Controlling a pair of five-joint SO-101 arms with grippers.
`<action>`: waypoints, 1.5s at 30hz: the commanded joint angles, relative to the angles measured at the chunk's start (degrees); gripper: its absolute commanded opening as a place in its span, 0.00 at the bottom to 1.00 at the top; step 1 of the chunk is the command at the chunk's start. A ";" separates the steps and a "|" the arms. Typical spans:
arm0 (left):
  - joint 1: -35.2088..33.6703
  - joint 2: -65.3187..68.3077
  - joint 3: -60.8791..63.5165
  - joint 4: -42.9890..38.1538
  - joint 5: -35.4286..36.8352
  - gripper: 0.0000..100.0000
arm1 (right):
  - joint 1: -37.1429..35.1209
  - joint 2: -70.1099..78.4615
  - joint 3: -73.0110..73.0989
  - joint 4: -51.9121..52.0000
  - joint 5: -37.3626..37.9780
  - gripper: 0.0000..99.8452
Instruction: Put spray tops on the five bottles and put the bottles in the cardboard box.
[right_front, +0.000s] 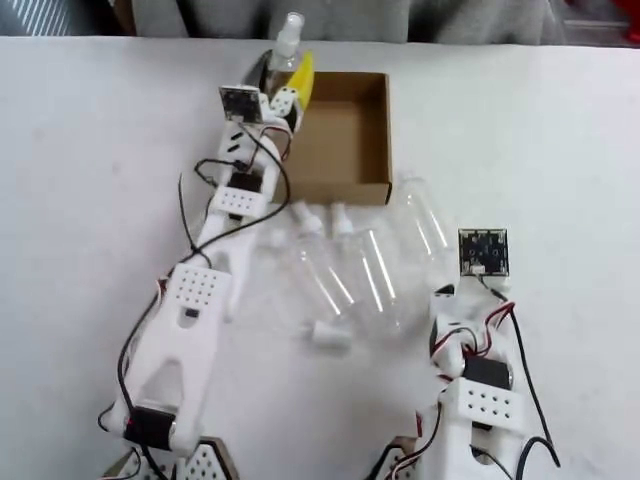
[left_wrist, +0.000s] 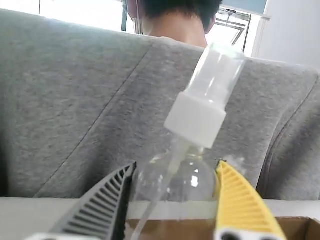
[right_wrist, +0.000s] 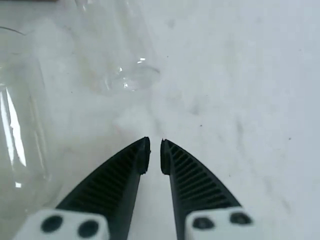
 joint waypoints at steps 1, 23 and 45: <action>-1.27 -0.57 -4.57 5.71 0.53 0.31 | -0.31 -0.75 -0.53 -1.10 0.53 0.03; -2.33 -0.04 -17.14 20.75 0.79 0.35 | -0.31 -0.31 -0.26 -3.47 0.53 0.03; -2.59 -16.66 -17.41 50.55 0.44 0.35 | -0.31 -0.40 1.58 -7.96 0.53 0.03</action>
